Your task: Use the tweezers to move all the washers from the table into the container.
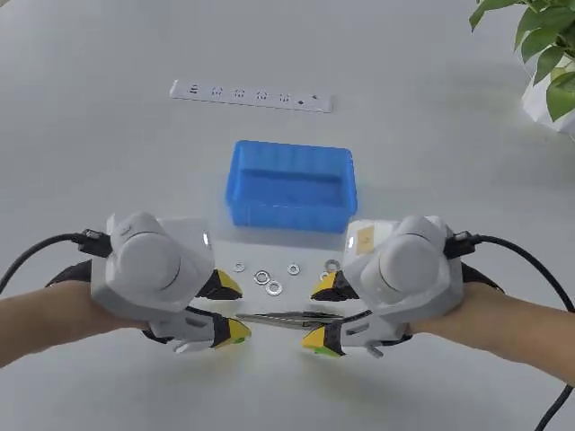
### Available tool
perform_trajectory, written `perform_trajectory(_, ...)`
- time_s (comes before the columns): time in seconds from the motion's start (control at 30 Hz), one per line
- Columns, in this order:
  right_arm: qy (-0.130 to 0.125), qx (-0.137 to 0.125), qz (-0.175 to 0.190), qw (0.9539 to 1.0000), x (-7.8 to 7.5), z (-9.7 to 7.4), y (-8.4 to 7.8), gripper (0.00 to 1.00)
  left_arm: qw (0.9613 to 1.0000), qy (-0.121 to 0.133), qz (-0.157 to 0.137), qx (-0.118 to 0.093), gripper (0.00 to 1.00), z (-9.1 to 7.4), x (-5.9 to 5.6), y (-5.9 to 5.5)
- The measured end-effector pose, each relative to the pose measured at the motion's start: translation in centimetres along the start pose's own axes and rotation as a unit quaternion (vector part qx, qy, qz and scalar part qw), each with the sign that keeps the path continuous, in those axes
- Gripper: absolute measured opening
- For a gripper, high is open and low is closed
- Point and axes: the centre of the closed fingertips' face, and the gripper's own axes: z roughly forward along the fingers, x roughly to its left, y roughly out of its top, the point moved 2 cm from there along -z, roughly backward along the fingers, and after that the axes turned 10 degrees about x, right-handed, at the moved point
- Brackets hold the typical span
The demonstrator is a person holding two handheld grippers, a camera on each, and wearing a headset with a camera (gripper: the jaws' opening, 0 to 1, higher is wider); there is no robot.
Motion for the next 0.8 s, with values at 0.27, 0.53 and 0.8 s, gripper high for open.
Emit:
perform_trajectory(0.27, 0.004, 0.021, -0.022, 0.9995, -0.4, 0.7, 0.0, 0.23, 0.9997, -0.016, 0.016, 0.005, 0.27, 0.3, -0.7, 0.7)
perform_trajectory(0.53, -0.002, 0.027, -0.042, 0.9987, 0.1, 0.6, -0.3, 0.14, 0.9979, -0.027, 0.053, 0.026, 0.16, 0.7, -1.5, 1.0)
perform_trajectory(0.8, -0.013, 0.034, -0.082, 0.9959, 0.7, 0.6, -0.3, 0.09, 0.9982, -0.017, 0.052, 0.022, 0.11, 1.1, -1.1, 1.4)
